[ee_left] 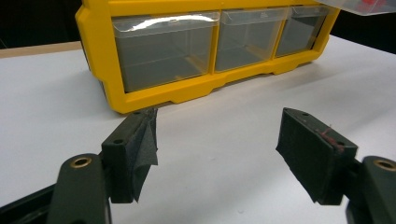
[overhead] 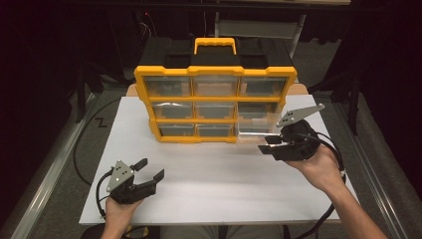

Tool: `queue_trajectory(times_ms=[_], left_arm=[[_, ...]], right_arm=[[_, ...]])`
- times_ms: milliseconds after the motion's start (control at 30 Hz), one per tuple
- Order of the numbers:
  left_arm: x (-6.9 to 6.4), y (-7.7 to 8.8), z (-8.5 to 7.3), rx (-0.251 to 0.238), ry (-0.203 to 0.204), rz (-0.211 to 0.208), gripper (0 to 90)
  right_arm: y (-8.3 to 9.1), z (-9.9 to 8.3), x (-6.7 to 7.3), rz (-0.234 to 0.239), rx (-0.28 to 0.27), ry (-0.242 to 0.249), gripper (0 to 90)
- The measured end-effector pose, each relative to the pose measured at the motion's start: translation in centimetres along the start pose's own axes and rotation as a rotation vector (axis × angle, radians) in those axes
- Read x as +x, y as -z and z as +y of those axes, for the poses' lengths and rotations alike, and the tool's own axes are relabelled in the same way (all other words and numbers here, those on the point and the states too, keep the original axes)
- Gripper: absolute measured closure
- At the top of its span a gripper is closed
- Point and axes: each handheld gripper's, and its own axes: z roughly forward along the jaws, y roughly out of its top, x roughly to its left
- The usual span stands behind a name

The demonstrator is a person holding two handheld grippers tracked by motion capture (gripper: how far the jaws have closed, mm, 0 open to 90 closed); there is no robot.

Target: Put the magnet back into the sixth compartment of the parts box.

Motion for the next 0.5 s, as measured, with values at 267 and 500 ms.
queue_trajectory(times_ms=[267, 500], left_arm=[[0.0, 0.0, 0.0, -0.001, 0.002, 0.001, 28.5], [0.0, 0.0, 0.0, 0.0, 0.001, 0.002, 28.5]], right_arm=[[-0.5, -1.1, 0.1, 0.009, 0.003, -0.002, 62.5], [-0.8, -2.1, 0.2, 0.011, -0.01, 0.0, 62.0]])
